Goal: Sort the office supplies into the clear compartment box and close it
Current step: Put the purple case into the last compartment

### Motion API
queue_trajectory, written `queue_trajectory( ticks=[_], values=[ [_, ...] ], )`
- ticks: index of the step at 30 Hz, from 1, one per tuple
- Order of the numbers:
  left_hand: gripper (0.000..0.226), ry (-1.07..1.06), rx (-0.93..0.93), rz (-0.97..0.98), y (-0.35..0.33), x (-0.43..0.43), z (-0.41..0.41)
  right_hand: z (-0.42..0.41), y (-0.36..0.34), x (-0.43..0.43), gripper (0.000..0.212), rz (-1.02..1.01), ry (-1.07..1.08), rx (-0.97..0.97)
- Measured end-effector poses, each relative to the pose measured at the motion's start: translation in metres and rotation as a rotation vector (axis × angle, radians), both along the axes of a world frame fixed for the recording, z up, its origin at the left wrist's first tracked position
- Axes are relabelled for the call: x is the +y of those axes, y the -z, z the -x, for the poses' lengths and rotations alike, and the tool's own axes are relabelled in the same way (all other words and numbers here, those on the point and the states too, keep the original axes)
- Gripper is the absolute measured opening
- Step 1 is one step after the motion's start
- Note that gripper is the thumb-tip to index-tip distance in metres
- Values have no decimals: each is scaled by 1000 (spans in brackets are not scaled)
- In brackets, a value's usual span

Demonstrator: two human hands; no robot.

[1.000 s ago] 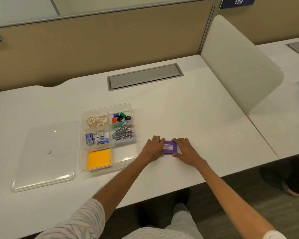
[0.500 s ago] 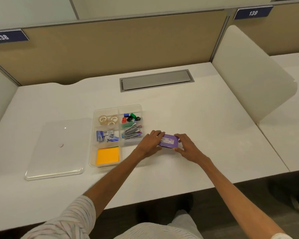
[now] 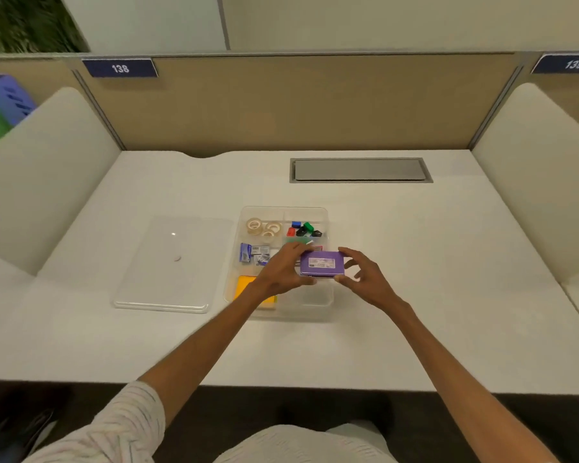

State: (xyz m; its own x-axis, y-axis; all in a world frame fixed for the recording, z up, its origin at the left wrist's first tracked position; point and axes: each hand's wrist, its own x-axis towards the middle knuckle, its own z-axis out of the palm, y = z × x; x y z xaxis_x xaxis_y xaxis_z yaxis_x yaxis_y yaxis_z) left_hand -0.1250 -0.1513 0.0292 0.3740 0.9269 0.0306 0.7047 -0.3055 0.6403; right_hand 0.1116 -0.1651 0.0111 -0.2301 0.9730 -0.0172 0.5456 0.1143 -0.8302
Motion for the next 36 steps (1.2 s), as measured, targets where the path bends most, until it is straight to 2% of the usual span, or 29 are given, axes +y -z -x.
queue_trajectory(
  ticks=[3,9,18,25,31,36],
  values=[
    [75,-28,-10,37,3,-11,18,15,-1,-1,68,18,-39,-13],
    [75,-72,-9,55,9,-27,36,39,-3,-3,77,-14,-106,-167],
    [75,-34,158,94,19,-38,28,43,7,-16,76,-2,-51,-431],
    [74,-57,201,112,22,-37,23,44,15,-20,74,7,-18,-424],
    [74,-80,219,149,19,-30,21,42,18,-10,73,31,-110,-407],
    [64,-133,198,168,20,-27,18,38,23,1,60,-7,-112,-360]
  ],
)
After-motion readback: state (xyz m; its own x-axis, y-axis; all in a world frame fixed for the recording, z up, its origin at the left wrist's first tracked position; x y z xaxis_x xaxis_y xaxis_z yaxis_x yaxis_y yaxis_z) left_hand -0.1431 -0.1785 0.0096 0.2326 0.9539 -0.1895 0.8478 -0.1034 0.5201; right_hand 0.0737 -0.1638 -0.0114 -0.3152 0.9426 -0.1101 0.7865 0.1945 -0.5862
